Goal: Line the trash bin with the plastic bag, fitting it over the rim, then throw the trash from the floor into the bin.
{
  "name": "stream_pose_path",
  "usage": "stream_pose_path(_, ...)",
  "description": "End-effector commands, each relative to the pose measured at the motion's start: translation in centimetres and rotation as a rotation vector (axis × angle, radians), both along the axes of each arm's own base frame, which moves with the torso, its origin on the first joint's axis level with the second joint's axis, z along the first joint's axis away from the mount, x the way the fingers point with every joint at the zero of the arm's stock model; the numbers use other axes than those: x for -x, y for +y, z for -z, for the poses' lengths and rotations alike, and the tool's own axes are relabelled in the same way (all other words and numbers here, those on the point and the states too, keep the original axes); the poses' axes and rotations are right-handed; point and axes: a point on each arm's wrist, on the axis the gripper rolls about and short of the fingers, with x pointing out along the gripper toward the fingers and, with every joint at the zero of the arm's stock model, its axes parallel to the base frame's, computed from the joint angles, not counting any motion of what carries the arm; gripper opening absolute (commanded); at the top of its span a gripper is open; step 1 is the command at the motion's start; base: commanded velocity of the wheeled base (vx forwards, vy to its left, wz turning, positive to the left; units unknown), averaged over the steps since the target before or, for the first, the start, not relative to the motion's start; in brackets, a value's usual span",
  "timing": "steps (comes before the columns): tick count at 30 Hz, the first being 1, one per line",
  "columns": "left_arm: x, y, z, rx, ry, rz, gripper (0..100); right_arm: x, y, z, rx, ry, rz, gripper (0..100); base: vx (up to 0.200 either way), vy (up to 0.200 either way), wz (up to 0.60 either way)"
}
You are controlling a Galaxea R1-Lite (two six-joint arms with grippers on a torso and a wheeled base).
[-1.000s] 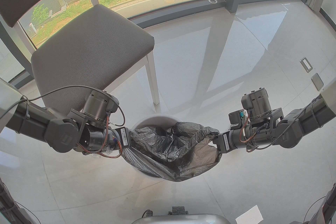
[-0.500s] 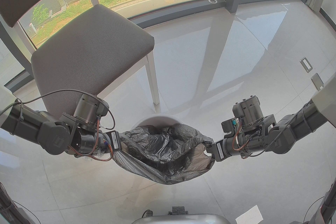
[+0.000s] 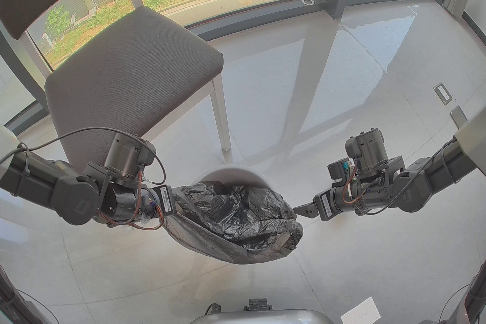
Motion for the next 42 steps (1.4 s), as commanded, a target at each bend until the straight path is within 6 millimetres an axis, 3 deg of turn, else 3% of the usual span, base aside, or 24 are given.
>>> stream_pose_path(1, 0.1, 0.2, 0.2, -0.004, 0.003, -0.007, 0, -0.2, 0.4, -1.2, -0.008, -0.047, -0.023, 100, 0.000, 0.000, 0.00)
stream_pose_path(8, -0.1, 0.8, 1.3, -0.020, 0.024, -0.024, 0, 0.7, 2.2, -1.2, -0.005, -0.052, -0.081, 100, 0.000, 0.000, 0.00)
stream_pose_path(20, -0.4, 1.5, 2.1, -0.044, 0.044, -0.058, 0, 0.8, 2.5, -1.1, -0.003, -0.049, -0.093, 100, 0.000, 0.000, 0.00)
stream_pose_path(21, -0.5, 1.5, 2.1, -0.043, 0.043, -0.058, 100, 0.8, 2.5, -1.1, -0.003, -0.049, -0.093, 100, 0.000, 0.000, 0.00)
stream_pose_path(31, -1.5, 0.5, 1.6, -0.008, -0.046, -0.047, 100, 0.9, 3.4, -1.6, -0.013, -0.072, -0.116, 100, 0.000, 0.000, 0.00)
stream_pose_path(35, -1.1, 0.8, 0.9, -0.011, -0.070, -0.065, 100, 1.2, 5.1, -2.2, -0.002, -0.115, -0.189, 100, 0.000, 0.000, 0.00)
stream_pose_path(42, 0.9, 1.5, -0.8, 0.002, -0.112, -0.065, 100, 1.2, 7.6, -0.1, 0.081, -0.174, -0.361, 100, 0.000, 0.000, 0.00)
